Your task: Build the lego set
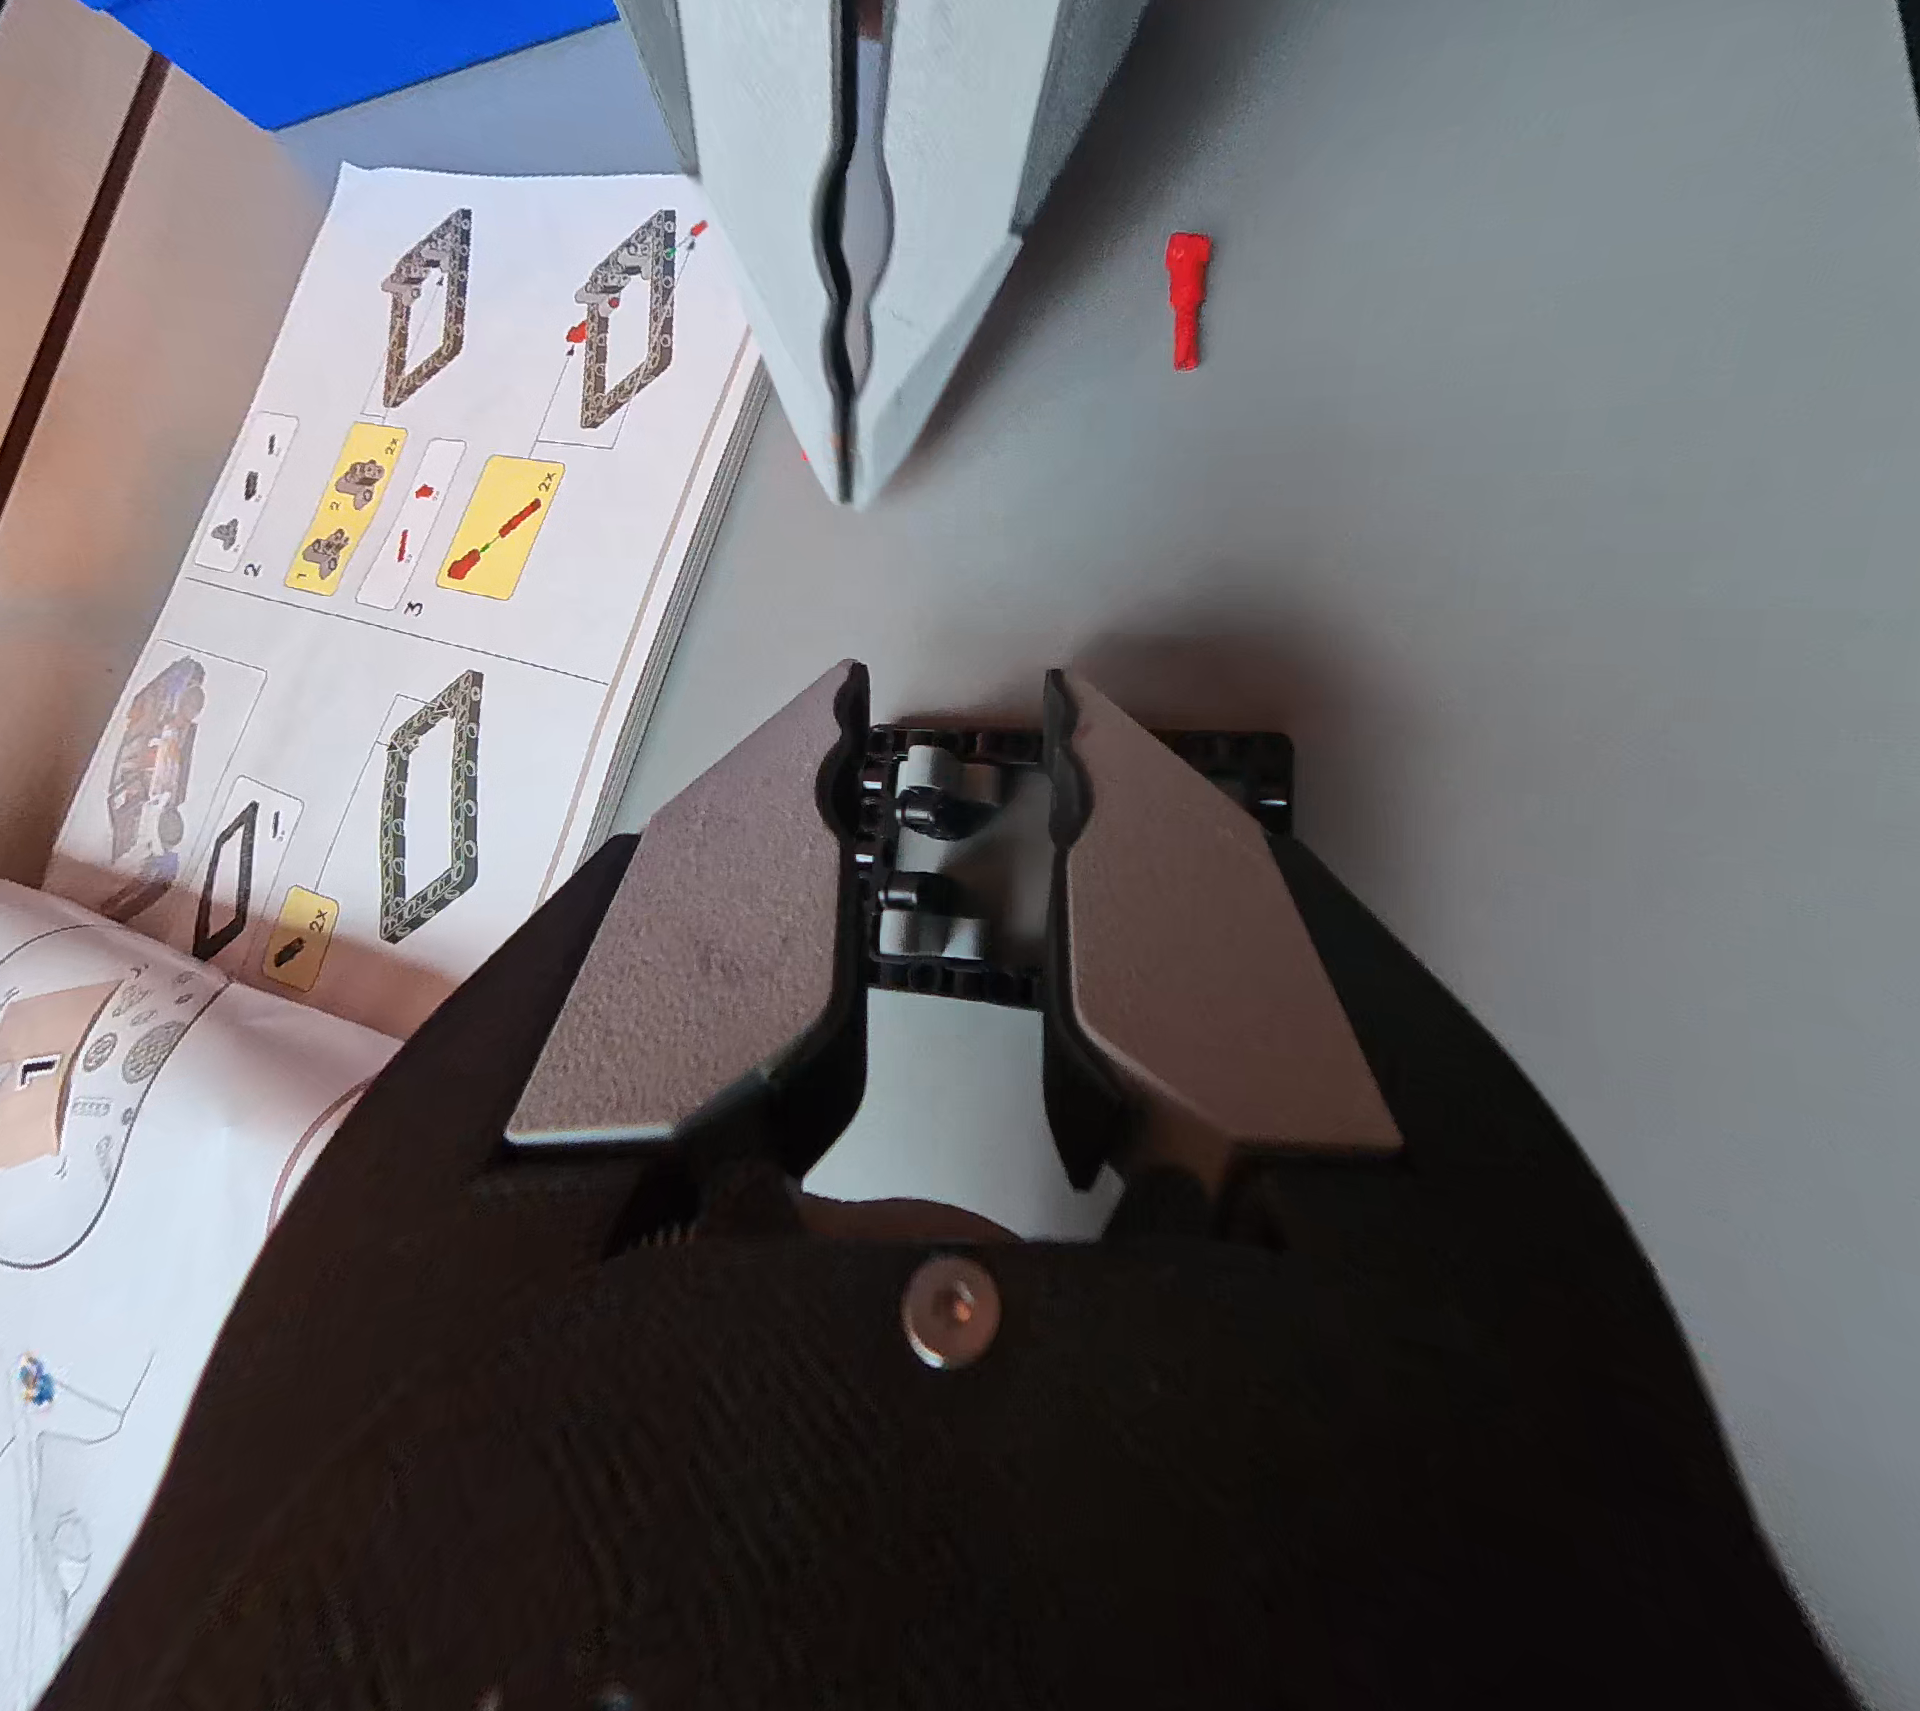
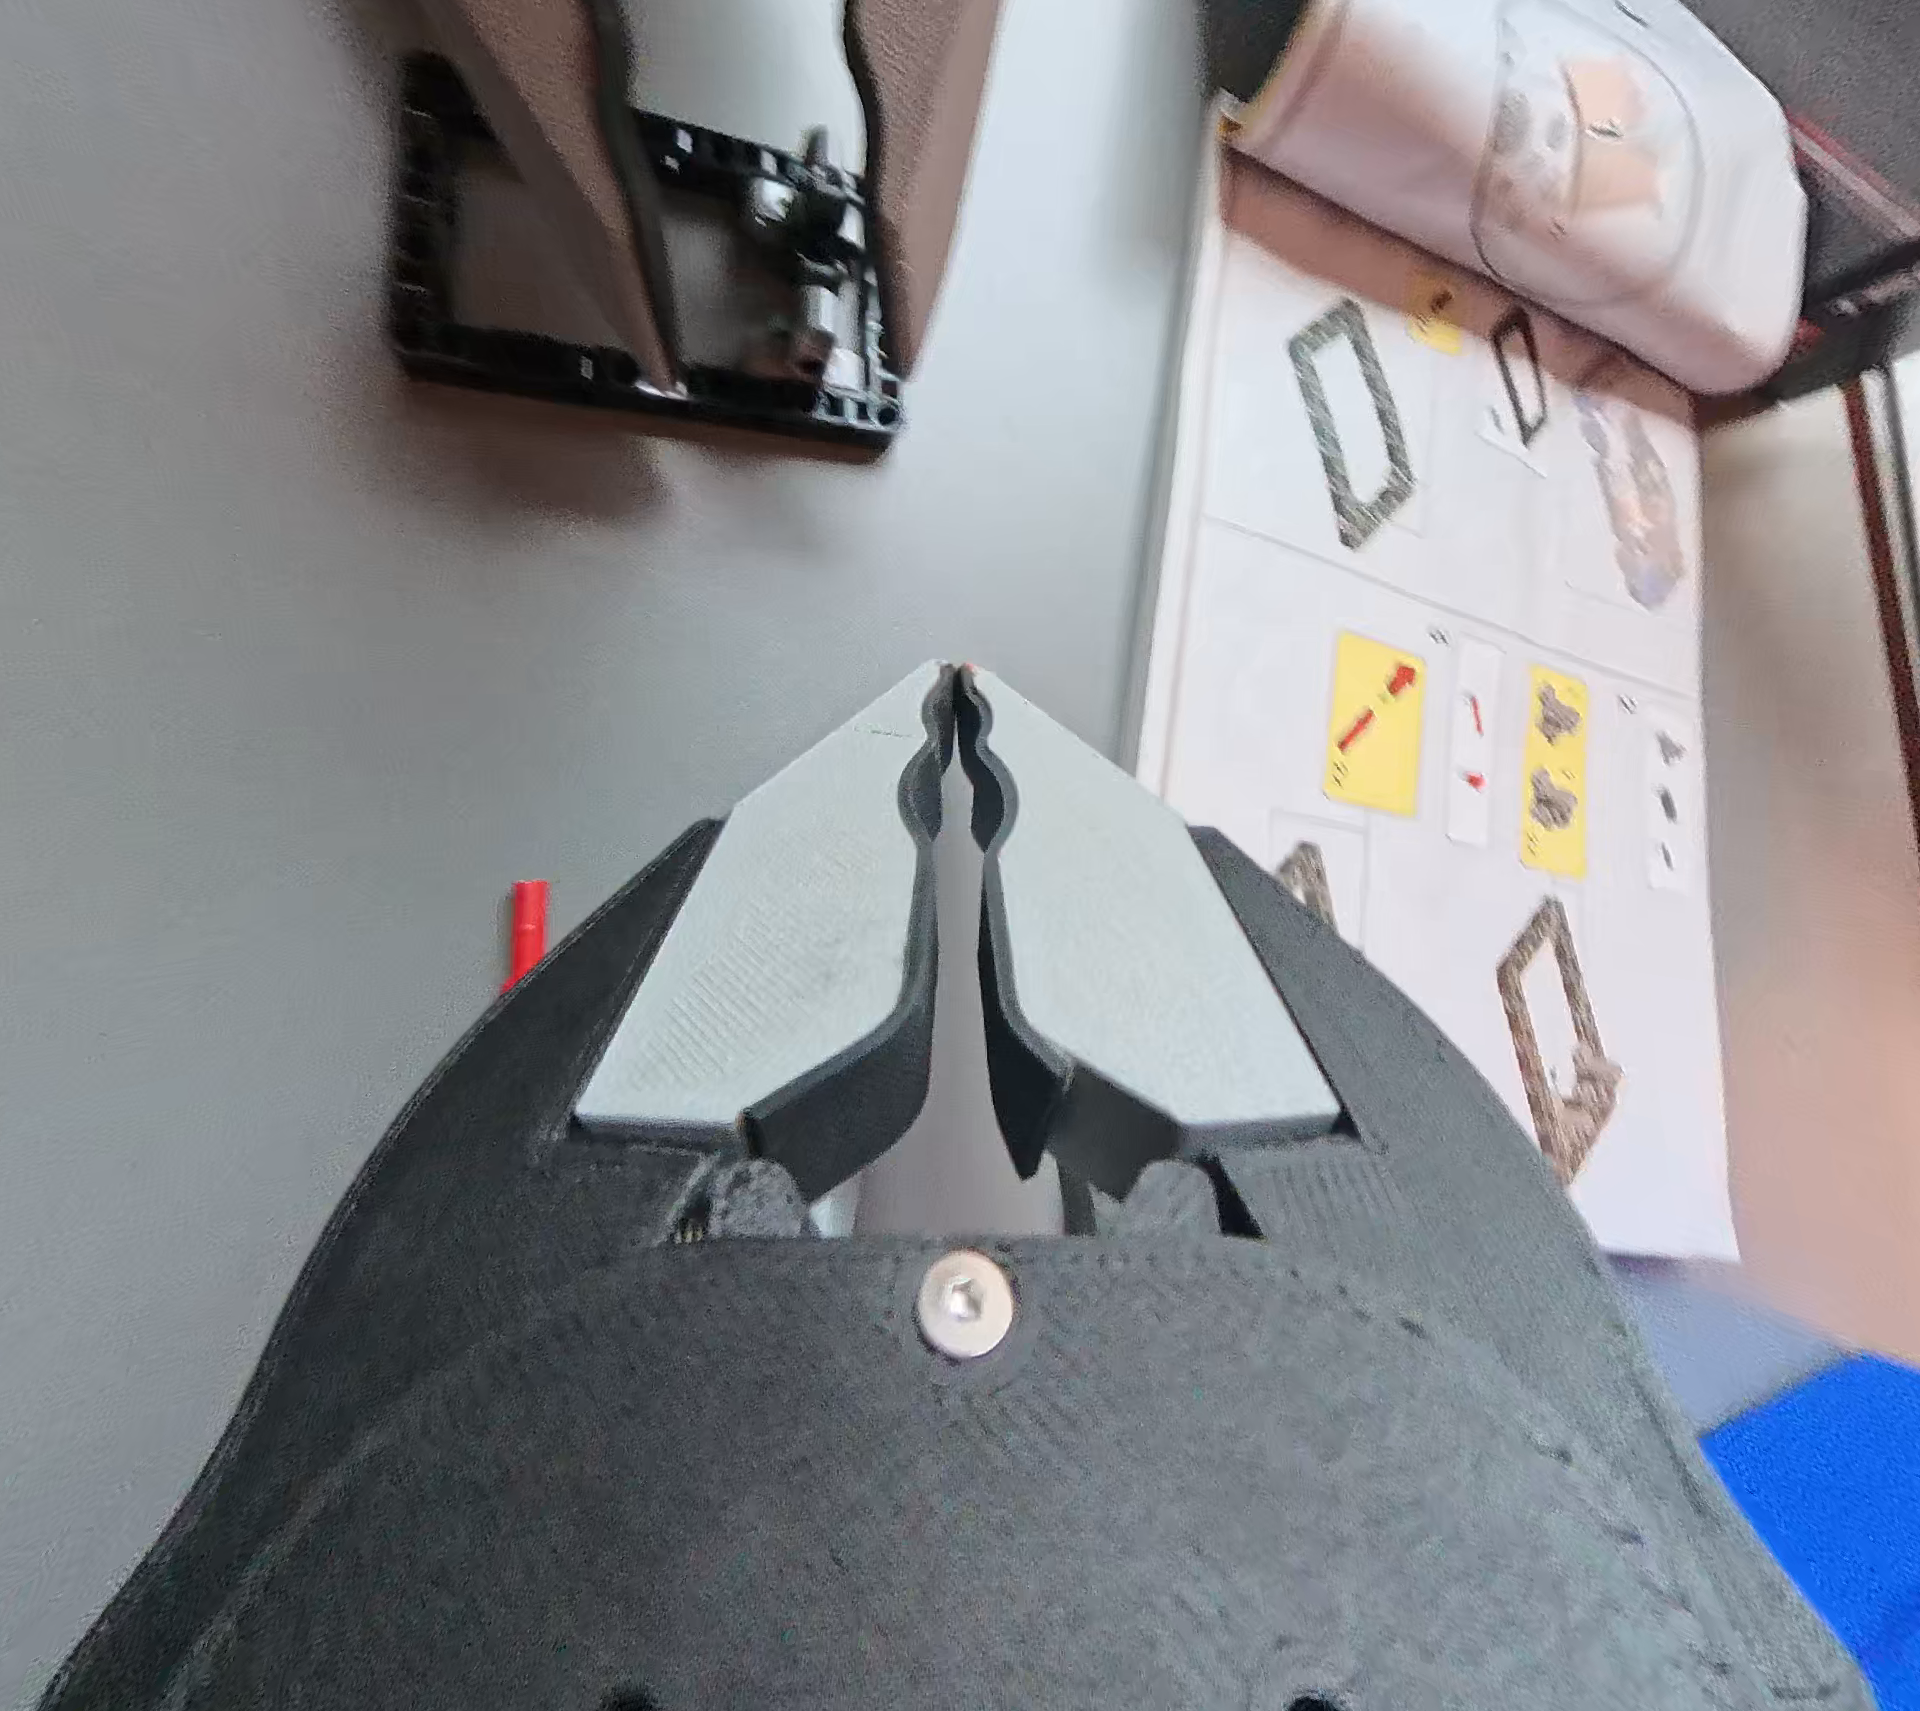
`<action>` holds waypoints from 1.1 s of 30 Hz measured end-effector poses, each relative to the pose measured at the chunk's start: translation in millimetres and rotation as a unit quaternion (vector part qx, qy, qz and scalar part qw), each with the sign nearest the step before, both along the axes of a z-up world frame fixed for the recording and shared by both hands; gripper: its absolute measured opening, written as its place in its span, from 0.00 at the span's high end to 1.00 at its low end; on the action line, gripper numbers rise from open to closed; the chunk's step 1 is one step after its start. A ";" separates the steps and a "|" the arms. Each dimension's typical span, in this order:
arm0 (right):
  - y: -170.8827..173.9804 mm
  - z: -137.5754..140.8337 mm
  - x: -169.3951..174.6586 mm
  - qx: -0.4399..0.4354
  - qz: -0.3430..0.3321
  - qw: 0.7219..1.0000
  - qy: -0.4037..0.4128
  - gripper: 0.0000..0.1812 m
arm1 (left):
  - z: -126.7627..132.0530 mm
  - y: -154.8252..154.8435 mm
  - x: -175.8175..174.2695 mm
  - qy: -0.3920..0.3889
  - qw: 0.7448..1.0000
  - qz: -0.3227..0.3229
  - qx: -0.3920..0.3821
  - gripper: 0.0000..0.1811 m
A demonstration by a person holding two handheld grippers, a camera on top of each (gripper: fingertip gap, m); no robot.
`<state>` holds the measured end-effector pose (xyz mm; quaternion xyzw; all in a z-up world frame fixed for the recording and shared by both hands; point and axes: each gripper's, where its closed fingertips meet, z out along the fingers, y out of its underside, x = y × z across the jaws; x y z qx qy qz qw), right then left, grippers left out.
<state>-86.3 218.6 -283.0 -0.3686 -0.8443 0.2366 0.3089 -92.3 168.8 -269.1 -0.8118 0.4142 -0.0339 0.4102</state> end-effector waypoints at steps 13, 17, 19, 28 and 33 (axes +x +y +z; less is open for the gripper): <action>-15.4 0.0 98.0 -0.126 -0.080 0.987 -0.060 0.89 | 5.0 -6.3 -2.2 -0.030 0.999 -0.006 -0.011 0.83; -18.8 -5.9 89.2 -0.123 -0.058 0.989 -0.056 0.92 | 5.2 -9.5 6.3 -0.034 0.999 -0.015 -0.018 0.83; -21.2 -11.6 87.1 -0.122 -0.043 0.989 -0.064 0.97 | 5.1 -11.0 11.6 -0.033 0.999 -0.020 -0.017 0.84; -48.5 52.7 44.8 -0.222 -0.003 0.967 0.122 0.97 | 26.1 -6.5 28.9 -0.104 0.994 -0.017 0.008 0.85; -70.2 104.9 28.5 -0.332 0.046 0.914 0.227 0.98 | 82.1 -3.7 39.5 -0.250 0.966 -0.017 0.068 0.93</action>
